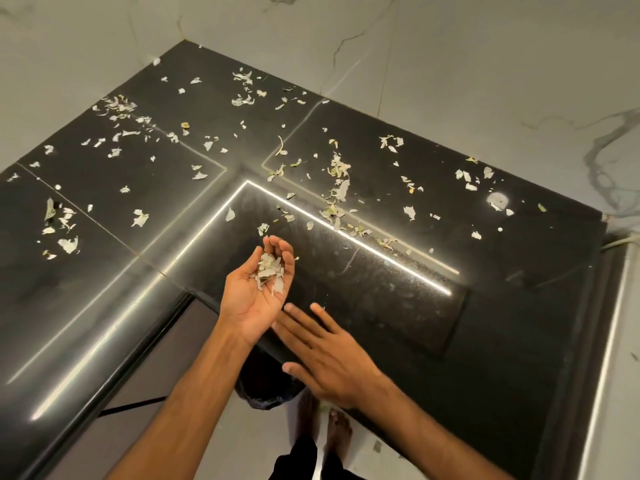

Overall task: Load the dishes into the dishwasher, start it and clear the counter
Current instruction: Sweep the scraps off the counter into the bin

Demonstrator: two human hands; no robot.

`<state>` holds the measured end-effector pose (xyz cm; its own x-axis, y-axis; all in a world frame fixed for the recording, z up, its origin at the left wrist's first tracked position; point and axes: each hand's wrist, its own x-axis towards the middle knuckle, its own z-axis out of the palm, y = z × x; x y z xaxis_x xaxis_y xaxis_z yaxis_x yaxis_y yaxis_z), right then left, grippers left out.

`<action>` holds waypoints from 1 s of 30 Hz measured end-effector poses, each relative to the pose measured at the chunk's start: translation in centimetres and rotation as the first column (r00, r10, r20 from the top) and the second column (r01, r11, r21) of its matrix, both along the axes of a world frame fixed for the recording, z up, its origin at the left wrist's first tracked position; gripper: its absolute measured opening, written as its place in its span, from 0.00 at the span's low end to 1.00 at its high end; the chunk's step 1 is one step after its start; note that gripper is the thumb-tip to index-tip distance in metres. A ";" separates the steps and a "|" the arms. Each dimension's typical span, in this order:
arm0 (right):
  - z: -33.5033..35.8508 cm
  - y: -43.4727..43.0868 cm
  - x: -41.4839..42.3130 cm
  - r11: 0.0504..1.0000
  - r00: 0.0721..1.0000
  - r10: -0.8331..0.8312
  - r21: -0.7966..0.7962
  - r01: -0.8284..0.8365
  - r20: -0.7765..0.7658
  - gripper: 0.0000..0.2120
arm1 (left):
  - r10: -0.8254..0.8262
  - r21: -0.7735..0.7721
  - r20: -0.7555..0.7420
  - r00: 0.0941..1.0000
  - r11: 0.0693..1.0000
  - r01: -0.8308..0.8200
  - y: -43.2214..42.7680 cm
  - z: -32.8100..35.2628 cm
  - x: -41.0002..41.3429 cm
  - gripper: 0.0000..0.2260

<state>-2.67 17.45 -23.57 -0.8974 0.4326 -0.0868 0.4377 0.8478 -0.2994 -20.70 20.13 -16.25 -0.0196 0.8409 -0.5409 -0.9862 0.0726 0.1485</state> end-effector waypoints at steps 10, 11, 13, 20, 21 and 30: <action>-0.1 11.1 0.7 0.986 0.989 -0.143 0.088 0.140 0.024 0.35 | -0.036 -0.027 0.016 0.999 0.999 0.036 1.8 -1.5 0.3 0.13; -0.1 11.4 0.8 0.984 0.988 -0.155 0.093 0.153 0.024 0.35 | -0.034 -0.032 0.025 0.999 0.999 0.035 1.9 -1.5 0.4 0.13; -0.1 12.3 1.1 0.973 0.978 -0.206 0.108 0.202 0.027 0.35 | -0.050 -0.038 0.042 0.998 0.998 0.052 2.5 -1.7 0.4 0.13; 0.2 16.5 4.7 0.883 0.892 -0.451 0.164 0.440 0.033 0.33 | -0.150 -0.047 0.096 0.984 0.987 0.155 4.4 -2.5 0.8 0.13; 0.1 17.1 5.3 0.870 0.880 -0.474 0.168 0.463 0.033 0.33 | -0.165 -0.045 0.101 0.981 0.984 0.170 4.7 -2.7 0.9 0.13; 0.4 15.1 5.3 0.832 0.841 -0.541 0.132 0.539 -0.026 0.33 | -0.260 0.014 0.073 0.963 0.966 0.260 8.0 -4.4 3.7 0.13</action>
